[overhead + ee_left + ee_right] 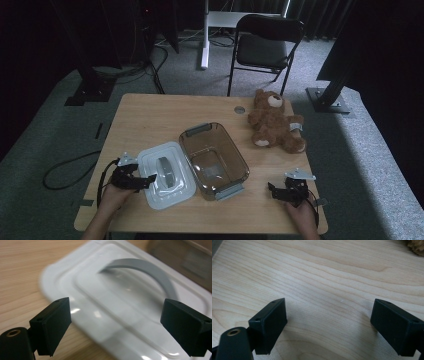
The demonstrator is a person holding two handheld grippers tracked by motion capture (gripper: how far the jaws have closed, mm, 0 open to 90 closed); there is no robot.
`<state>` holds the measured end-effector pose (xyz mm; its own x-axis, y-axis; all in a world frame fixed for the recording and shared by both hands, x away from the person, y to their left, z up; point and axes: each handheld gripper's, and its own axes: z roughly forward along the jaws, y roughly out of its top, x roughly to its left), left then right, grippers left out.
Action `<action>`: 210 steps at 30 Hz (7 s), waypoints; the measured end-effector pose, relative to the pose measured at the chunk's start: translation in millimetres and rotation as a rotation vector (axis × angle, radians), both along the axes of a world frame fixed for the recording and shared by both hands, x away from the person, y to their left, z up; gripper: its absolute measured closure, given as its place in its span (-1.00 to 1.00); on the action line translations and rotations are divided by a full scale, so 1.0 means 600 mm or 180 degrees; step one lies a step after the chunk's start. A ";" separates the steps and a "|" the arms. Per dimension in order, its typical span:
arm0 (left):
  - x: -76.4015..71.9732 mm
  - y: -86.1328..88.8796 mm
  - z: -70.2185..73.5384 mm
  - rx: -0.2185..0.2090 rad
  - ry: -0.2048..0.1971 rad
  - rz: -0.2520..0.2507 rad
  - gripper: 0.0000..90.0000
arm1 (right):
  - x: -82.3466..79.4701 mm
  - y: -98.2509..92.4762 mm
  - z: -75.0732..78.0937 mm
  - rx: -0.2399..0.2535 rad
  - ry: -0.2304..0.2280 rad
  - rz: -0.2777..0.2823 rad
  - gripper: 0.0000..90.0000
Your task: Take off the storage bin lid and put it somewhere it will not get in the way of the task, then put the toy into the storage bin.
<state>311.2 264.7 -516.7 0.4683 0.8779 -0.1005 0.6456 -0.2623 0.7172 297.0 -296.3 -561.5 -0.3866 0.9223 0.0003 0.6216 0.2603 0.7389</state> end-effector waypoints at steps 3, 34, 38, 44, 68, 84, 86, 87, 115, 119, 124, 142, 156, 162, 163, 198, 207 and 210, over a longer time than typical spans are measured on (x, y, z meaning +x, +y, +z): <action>0.001 0.026 -0.002 0.0027 0.0006 0.0265 -0.97 | 0.000 0.000 0.000 0.0000 0.0000 0.0000 -0.72; 0.002 0.075 -0.063 0.0398 0.0032 0.1111 -0.97 | 0.005 0.004 0.005 -0.0074 0.0086 0.0014 -0.75; 0.001 0.075 -0.065 0.0380 -0.0023 0.1088 -0.97 | 0.014 0.005 0.012 -0.0074 0.0254 -0.0045 -0.76; 0.001 0.075 -0.065 0.0378 -0.0023 0.1094 -0.97 | 0.023 0.002 0.025 0.0028 0.0186 -0.0147 -0.76; 0.000 0.072 -0.065 0.0377 -0.0024 0.1137 -0.96 | 0.152 0.011 0.169 0.0282 -0.0161 -0.0521 -0.76; 0.000 0.072 -0.065 0.0377 -0.0023 0.1129 -0.97 | 0.176 0.021 0.191 0.0313 -0.0187 -0.0540 -0.76; 0.000 0.072 -0.065 0.0377 -0.0024 0.1128 -0.96 | 0.180 0.020 0.192 0.0316 -0.0195 -0.0549 -0.76; 0.000 0.072 -0.065 0.0378 -0.0024 0.1129 -0.96 | 0.182 0.020 0.193 0.0320 -0.0200 -0.0555 -0.76; 0.000 0.072 -0.065 0.0377 -0.0024 0.1124 -0.96 | 0.299 0.004 0.186 0.0312 0.0007 -0.0848 -0.76; 0.000 0.072 -0.065 0.0379 -0.0023 0.1119 -0.96 | 0.313 -0.001 0.185 0.0328 0.0041 -0.0872 -0.76; 0.000 0.072 -0.065 0.0379 -0.0022 0.1117 -0.96 | 0.332 0.001 0.174 0.0311 0.0167 -0.0918 -0.76; 0.001 0.072 -0.065 0.0382 -0.0019 0.1105 -0.96 | 0.364 0.025 0.112 0.0294 0.0602 -0.0798 -0.78; 0.001 0.072 -0.065 0.0384 -0.0018 0.1093 -0.96 | 0.355 0.023 0.106 0.0330 0.0582 -0.0785 0.02; 0.001 0.072 -0.065 0.0383 -0.0019 0.1095 -0.96 | 0.346 0.028 0.118 0.0253 0.0412 -0.0748 0.36; 0.001 0.072 -0.065 0.0384 -0.0018 0.1093 -0.96 | 0.345 0.027 0.121 0.0236 0.0387 -0.0739 0.38; 0.004 0.070 -0.065 0.0380 -0.0022 0.1123 -0.96 | 0.159 0.038 0.334 0.0759 -0.0622 -0.0291 0.47; 0.004 0.070 -0.065 0.0381 -0.0017 0.1119 -0.96 | 0.098 0.104 0.374 0.0813 -0.0887 0.0113 0.46; 0.003 0.070 -0.065 0.0386 -0.0013 0.1115 -0.96 | 0.079 0.133 0.382 0.0746 -0.0928 0.0256 0.46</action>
